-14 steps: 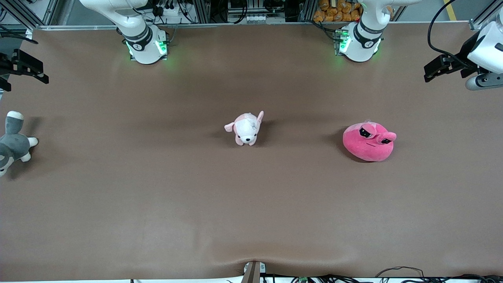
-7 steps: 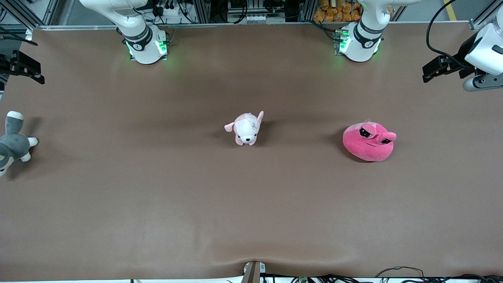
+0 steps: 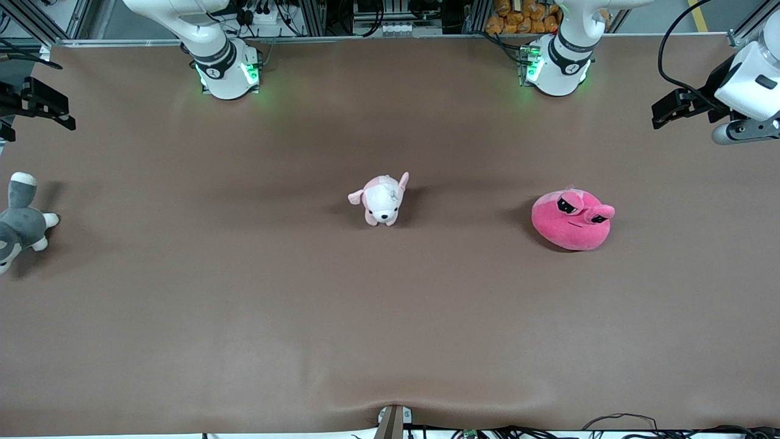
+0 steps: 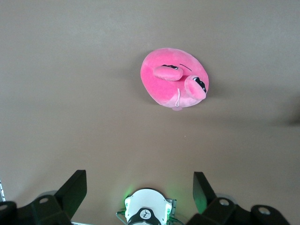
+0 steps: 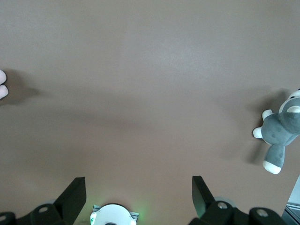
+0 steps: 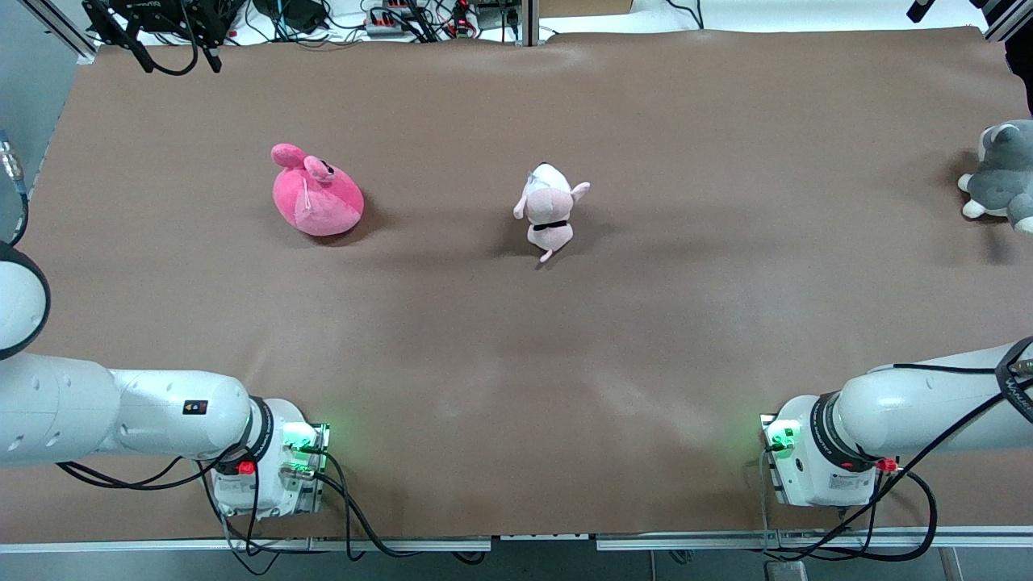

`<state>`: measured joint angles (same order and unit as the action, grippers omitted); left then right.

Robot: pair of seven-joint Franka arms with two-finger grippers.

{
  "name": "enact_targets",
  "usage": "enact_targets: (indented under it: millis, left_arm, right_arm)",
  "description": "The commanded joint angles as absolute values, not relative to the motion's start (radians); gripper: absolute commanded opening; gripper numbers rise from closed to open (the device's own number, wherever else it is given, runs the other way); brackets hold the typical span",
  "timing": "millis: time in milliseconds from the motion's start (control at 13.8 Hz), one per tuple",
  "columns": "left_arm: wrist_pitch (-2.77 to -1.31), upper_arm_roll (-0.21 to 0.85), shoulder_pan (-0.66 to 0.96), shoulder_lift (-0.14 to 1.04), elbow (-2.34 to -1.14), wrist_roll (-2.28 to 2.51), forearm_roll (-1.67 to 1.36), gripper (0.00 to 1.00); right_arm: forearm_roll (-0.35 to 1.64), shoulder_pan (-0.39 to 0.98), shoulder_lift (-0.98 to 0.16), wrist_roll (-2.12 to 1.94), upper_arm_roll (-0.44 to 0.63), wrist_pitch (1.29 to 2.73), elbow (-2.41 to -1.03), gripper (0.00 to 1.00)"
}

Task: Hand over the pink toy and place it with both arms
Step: 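Move the left gripper from rest toward the pink plush toy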

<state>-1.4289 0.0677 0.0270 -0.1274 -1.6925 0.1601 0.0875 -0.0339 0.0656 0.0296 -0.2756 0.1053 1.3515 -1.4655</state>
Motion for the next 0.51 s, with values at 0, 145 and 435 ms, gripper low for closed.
enact_targets:
  millis: [0,145,435]
  left_arm:
    - [-1.457,0.077,0.029,-0.15,-1.713,0.141,0.107,1.0]
    - [-1.494,0.077,0.032,-0.173,-1.732,0.141,0.107,1.0]
    - [-1.531,0.077,0.031,-0.19,-1.766,0.14,0.101,1.0]
  right_arm:
    - [-0.018,0.061,0.037,-0.281,0.109,1.348,-1.471,1.0]
    - [-0.018,0.061,0.037,-0.279,0.109,1.347,-1.471,1.0]
    - [-0.017,0.068,0.04,-0.252,0.106,1.351,-1.473,1.0]
